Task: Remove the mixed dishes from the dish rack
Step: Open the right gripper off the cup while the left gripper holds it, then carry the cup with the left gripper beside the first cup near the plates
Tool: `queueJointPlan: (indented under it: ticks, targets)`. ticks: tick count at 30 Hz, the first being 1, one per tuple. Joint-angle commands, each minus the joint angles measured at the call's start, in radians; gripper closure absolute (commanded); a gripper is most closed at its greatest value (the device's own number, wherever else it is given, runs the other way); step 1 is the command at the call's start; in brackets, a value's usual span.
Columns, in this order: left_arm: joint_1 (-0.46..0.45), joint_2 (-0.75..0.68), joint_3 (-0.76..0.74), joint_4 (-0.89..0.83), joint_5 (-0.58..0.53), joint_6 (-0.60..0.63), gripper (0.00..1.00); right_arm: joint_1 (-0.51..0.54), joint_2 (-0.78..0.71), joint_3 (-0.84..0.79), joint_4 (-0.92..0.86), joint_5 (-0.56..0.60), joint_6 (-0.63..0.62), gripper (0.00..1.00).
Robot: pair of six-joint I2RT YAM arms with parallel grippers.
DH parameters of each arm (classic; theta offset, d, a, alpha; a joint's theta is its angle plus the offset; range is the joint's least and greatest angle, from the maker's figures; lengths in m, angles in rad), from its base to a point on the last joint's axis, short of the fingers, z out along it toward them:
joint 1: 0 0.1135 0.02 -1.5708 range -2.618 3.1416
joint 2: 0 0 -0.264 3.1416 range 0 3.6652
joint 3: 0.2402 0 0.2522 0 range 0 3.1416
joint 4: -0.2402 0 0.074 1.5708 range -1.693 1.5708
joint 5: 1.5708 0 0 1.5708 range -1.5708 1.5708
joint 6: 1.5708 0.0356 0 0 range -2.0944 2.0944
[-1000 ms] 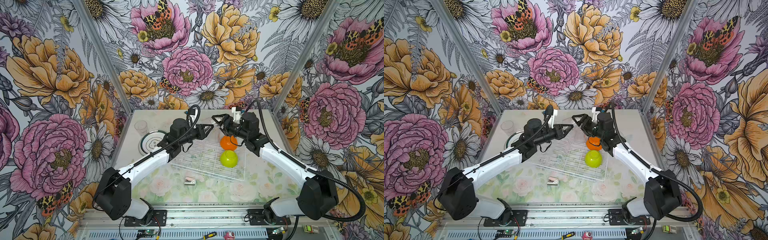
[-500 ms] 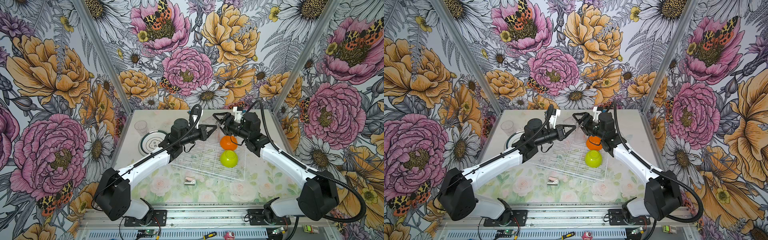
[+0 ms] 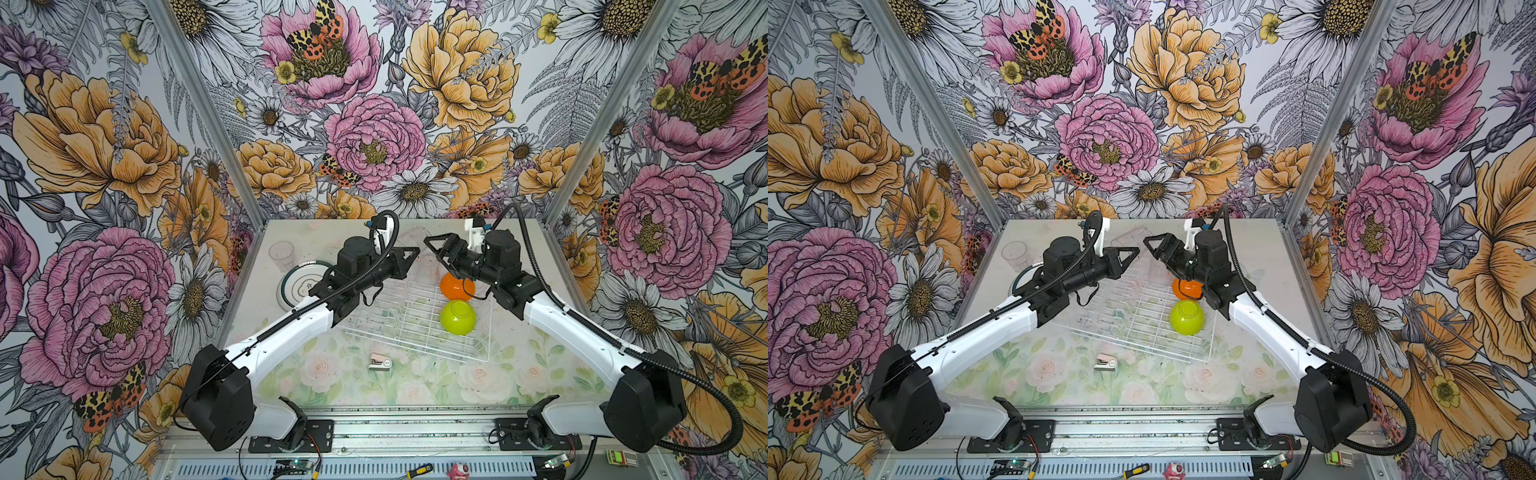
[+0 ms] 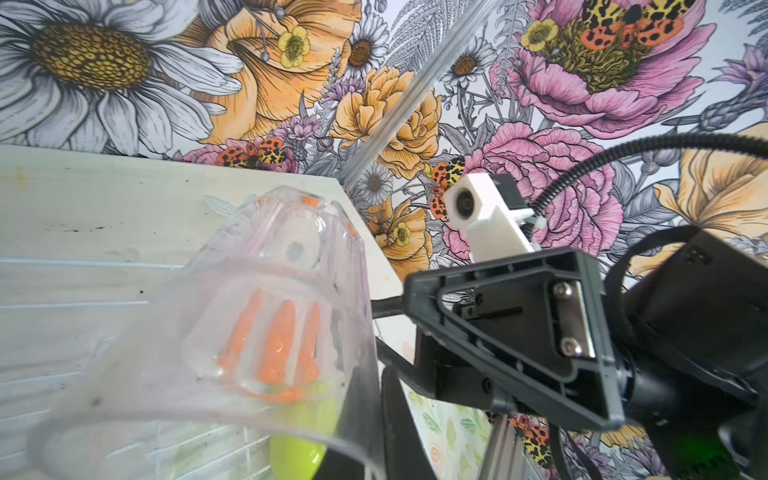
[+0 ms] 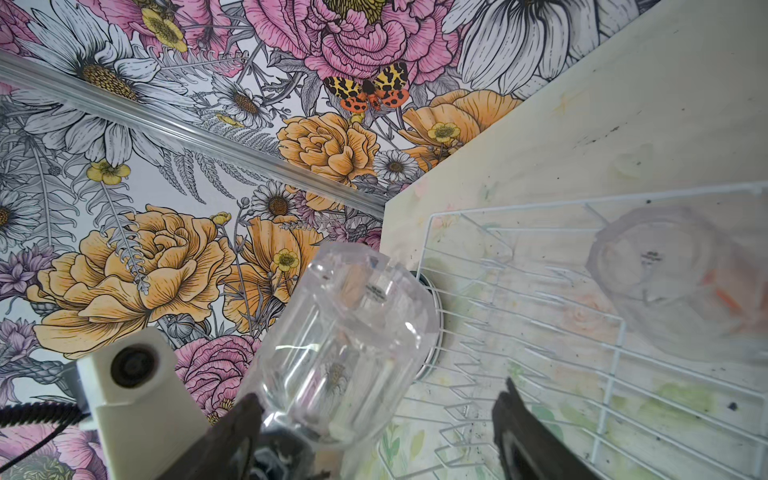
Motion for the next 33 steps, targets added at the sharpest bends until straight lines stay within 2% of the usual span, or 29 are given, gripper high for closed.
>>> queueJointPlan:
  ticks: [1,7,11,21,25,30,33]
  targets:
    - [0.005,-0.048,0.027,-0.037,-0.084,0.056,1.0,0.007,-0.047,-0.011,-0.036,0.083,-0.065,0.1]
    - [0.019,-0.067,0.044,-0.117,-0.134,0.077,1.0,0.011,-0.082,-0.007,-0.079,0.16,-0.13,0.09]
    - [0.065,-0.071,0.073,-0.169,-0.139,0.089,1.0,0.011,-0.091,-0.015,-0.099,0.175,-0.152,0.09]
    - [0.309,-0.031,0.247,-0.436,-0.186,0.151,1.0,0.001,-0.099,-0.046,-0.116,0.188,-0.163,0.1]
    - [0.382,0.031,0.314,-0.516,-0.225,0.17,1.0,-0.005,-0.104,-0.063,-0.12,0.188,-0.165,0.1]
    - [0.403,0.173,0.461,-0.681,-0.414,0.273,1.0,-0.01,-0.099,-0.069,-0.122,0.183,-0.164,0.11]
    - [0.411,0.278,0.572,-0.774,-0.447,0.312,1.0,-0.011,-0.082,-0.062,-0.122,0.171,-0.165,0.11]
